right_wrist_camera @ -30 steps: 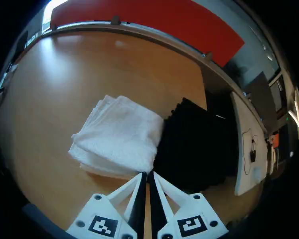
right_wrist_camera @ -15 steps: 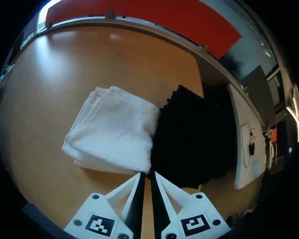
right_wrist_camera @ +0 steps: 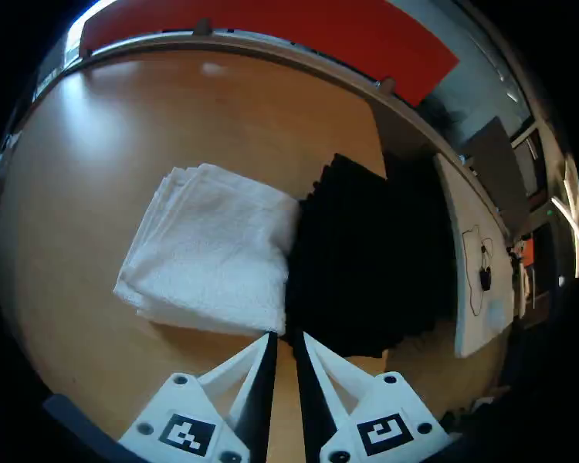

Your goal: Fold towel

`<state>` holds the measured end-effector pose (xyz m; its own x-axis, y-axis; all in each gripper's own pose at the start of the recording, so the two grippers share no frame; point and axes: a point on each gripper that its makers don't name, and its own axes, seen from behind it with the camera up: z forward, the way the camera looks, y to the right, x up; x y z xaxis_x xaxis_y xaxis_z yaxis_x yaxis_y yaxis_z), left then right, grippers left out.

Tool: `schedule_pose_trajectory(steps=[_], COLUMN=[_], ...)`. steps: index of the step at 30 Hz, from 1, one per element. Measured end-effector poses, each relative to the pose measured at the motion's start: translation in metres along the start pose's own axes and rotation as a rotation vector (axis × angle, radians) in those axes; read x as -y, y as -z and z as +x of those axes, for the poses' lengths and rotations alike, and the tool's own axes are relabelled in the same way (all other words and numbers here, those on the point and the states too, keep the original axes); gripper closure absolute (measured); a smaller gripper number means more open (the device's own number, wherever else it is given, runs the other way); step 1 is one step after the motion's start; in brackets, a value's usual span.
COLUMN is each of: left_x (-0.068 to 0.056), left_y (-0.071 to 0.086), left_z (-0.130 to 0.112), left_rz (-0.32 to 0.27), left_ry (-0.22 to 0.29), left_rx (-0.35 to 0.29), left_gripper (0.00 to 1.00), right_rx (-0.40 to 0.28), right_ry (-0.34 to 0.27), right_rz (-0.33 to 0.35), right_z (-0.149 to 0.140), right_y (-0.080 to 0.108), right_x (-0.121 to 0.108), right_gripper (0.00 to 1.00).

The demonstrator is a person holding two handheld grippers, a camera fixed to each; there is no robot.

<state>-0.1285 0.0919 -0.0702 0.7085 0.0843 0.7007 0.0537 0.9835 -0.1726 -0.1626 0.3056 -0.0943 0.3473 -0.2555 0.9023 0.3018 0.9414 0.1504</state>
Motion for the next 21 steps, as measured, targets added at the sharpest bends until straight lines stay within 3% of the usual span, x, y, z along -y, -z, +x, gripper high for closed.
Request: schedule_pose_trajectory(steps=[6, 16, 21], left_x=[-0.0006, -0.0009, -0.0009], left_y=[0.0004, 0.0006, 0.0005], left_z=[-0.0005, 0.0003, 0.0008], left_rz=[-0.002, -0.005, -0.008], left_ry=[0.003, 0.004, 0.002], left_rx=[-0.001, -0.004, -0.006], left_gripper=[0.11, 0.11, 0.11], right_rx=[0.001, -0.009, -0.025], right_ry=[0.003, -0.002, -0.006], right_rz=[-0.014, -0.040, -0.042], right_z=[-0.0019, -0.0044, -0.0020], right_y=[0.0016, 0.0068, 0.0096], right_x=[-0.0016, -0.0035, -0.0015], right_gripper=[0.66, 0.12, 0.08])
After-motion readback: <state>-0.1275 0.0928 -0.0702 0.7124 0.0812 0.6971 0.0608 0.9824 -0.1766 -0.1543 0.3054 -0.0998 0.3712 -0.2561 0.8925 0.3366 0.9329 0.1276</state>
